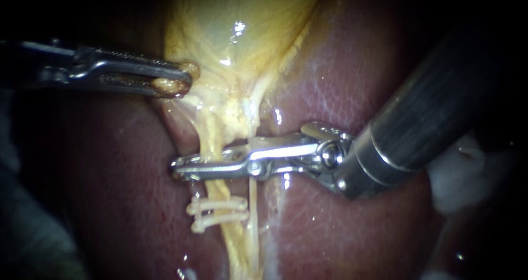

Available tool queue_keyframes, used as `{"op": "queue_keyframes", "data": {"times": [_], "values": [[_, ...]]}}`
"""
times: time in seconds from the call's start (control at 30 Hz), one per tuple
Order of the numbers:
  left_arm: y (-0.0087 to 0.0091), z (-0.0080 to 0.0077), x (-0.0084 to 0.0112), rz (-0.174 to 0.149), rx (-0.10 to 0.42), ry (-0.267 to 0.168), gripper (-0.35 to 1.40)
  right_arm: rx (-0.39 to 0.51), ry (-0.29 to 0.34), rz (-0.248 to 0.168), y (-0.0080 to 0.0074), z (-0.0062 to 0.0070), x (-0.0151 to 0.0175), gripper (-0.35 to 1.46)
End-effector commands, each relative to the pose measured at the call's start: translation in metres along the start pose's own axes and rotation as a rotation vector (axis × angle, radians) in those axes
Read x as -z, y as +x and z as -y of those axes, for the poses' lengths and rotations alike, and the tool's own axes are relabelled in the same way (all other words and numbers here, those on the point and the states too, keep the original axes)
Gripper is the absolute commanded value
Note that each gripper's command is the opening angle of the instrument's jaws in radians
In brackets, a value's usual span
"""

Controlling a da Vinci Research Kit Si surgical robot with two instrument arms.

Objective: Going back third clip left tube

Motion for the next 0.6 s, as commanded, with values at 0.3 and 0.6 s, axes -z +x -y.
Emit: {"op": "queue_keyframes", "data": {"times": [0.3,0.6], "values": [[0.0,0.0,0.0,0.0,0.0,0.0,-0.35,0.089,-0.136,0.029,-0.0004,-0.0012,-0.0015,0.49],[0.0,0.0,0.0,0.0,0.0,0.0,-0.35,0.257,-0.215,0.104,-0.0014,-0.002,0.0009,0.5]]}}
